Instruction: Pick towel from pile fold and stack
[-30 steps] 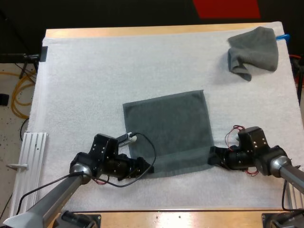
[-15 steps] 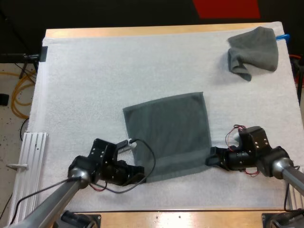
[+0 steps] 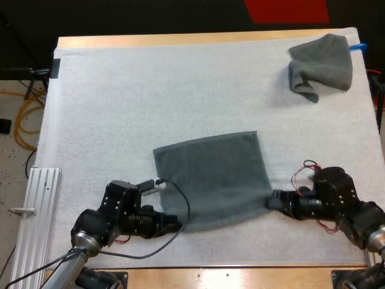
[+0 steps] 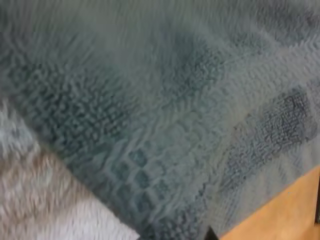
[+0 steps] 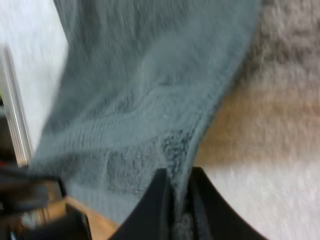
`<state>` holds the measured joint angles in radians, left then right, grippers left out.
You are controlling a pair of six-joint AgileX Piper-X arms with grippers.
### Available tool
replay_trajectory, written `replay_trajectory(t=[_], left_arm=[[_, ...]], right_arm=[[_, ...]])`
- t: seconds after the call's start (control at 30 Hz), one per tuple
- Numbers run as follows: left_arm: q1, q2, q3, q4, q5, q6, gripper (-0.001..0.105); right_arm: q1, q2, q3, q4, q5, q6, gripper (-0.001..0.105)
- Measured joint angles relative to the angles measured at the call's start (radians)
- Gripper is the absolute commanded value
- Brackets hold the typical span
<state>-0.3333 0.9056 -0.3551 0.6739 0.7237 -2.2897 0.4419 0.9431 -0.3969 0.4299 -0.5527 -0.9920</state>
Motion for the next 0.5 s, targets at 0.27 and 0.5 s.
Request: replay_trajectory(t=[0.27,0.5], left_arm=[[0.164,0.016,0.002,-0.224,-0.015,-0.053,0.0],[0.252,0.208,0.001,-0.418,0.079,-0.057,0.0]], right_arm=[[0.0,0.222,0.0,-0.351,0.012,0.194,0.0],[0.0,0.362,-0.038,-0.509,0.077,0.264,0.0]])
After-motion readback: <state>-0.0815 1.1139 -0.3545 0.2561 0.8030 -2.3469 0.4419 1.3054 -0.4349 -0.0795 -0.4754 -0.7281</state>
